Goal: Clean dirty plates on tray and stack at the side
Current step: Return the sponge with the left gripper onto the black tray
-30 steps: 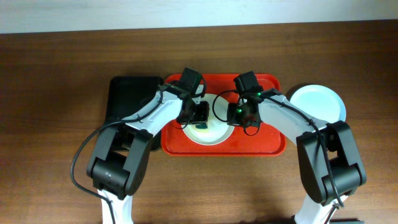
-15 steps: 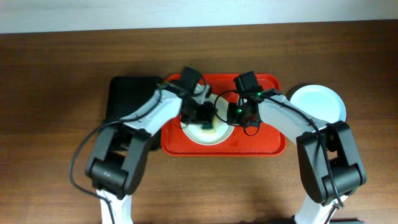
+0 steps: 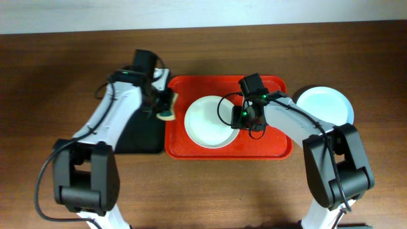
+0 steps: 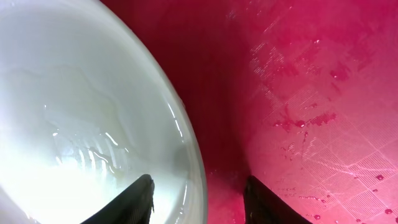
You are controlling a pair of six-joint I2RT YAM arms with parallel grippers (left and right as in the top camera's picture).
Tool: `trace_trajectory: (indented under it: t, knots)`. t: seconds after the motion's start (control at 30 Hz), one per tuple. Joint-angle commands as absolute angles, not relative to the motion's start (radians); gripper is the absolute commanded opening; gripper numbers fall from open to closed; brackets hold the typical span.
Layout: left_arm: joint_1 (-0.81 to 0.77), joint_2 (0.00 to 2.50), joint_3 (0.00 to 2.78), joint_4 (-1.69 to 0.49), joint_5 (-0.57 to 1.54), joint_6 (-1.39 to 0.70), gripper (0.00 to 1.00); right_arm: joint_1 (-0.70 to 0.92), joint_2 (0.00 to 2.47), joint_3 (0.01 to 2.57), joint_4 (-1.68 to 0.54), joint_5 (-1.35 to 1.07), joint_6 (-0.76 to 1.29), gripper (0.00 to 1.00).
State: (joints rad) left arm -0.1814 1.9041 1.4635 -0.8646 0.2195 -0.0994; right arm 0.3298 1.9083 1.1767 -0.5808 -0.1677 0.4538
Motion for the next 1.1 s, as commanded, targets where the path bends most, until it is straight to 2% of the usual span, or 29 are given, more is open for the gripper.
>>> trace_trajectory:
  t: [0.0,0.07,0.37,0.4,0.47,0.57,0.63,1.07]
  knots:
    - [-0.093,1.888,1.473,-0.890,0.221,-0.024,0.00,0.336,1.921,1.165,-0.586,-0.166,0.452,0.50]
    - [-0.068,1.888,1.473,-0.896,0.224,-0.003,0.00,0.336,1.921,1.165,-0.585,-0.166,0.452,0.54]
    - [-0.015,1.890,1.472,-0.907,0.200,0.020,0.00,0.336,1.922,1.165,-0.583,-0.165,0.452,0.59]
    - [-0.015,1.892,1.472,-0.906,0.183,0.020,0.00,0.336,1.921,1.165,-0.583,-0.165,0.452,0.58]
    - [-0.015,1.896,1.472,-0.906,0.152,0.020,0.00,0.336,1.921,1.165,-0.580,-0.165,0.452,0.49]
    - [-0.017,1.903,1.462,-0.897,0.151,0.020,0.00,0.336,1.921,1.165,-0.575,-0.165,0.452,0.25]
    - [-0.017,1.904,1.438,-0.865,0.126,0.020,0.00,0.336,1.922,1.165,-0.574,-0.165,0.452,0.19]
    - [-0.017,1.904,1.210,-0.614,0.050,0.019,0.02,0.336,1.921,1.165,-0.572,-0.165,0.452,0.18]
